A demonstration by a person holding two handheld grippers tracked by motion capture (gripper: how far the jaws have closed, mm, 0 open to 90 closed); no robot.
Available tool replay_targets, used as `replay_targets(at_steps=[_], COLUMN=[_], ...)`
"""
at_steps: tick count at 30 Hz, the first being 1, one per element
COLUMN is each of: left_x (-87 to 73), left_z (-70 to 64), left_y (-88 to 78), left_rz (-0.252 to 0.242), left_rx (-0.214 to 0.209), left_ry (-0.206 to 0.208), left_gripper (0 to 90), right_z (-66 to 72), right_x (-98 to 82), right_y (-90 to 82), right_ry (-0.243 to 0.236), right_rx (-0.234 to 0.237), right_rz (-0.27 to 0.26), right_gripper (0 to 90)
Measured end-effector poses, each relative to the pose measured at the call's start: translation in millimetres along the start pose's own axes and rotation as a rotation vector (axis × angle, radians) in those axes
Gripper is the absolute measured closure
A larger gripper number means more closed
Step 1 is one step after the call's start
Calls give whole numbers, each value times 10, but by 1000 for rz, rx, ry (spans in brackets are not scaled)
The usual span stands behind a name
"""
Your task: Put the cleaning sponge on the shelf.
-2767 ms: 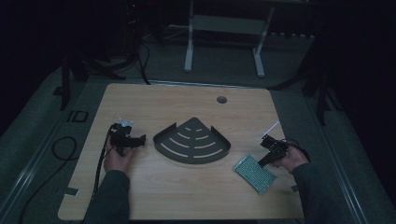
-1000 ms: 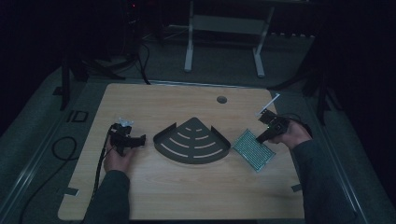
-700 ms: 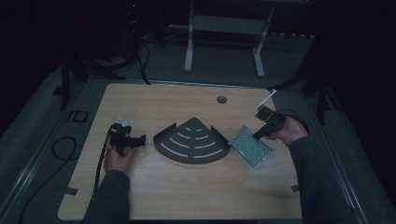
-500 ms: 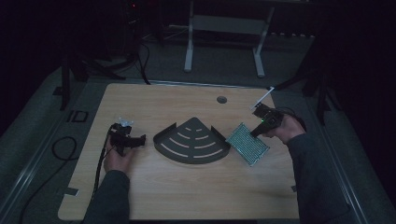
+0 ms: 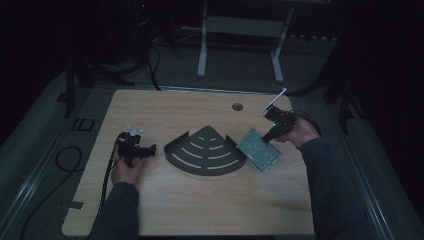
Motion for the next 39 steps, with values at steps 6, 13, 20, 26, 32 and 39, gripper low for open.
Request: replay_targets(at_steps=[6, 13, 20, 26, 32, 39], left_x=[0, 0, 1, 3, 3, 3], left_z=[0, 0, -1, -2, -1, -1], left_y=[0, 0, 1, 3, 3, 3], left_rz=[0, 0, 0, 0, 0, 0], left_rx=[0, 0, 0, 0, 0, 0], left_ry=[0, 0, -1, -2, -1, -1], left_gripper=[92, 92, 92, 92, 92, 92], right_z=[23, 27, 72, 114, 154, 206], right_x=[86, 198, 287, 387, 487, 583], right_y=[11, 26, 27, 49, 74, 119], right_ry=[4, 15, 14, 14, 16, 15], right_rx=[5, 3, -5, -5, -4, 5], right_rz=[9, 6, -2, -7, -17, -28], right_gripper=[900, 899, 900, 900, 899, 900])
Point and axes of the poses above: each handheld gripper's, and its own axes: y roughly forward along the jaws, x roughly out of its top, z roughly to its left, the point moved 2 cm from there along y, roughly forward along the jaws, and after that the axes turned 1 degree about x, right-handed, at the moved point
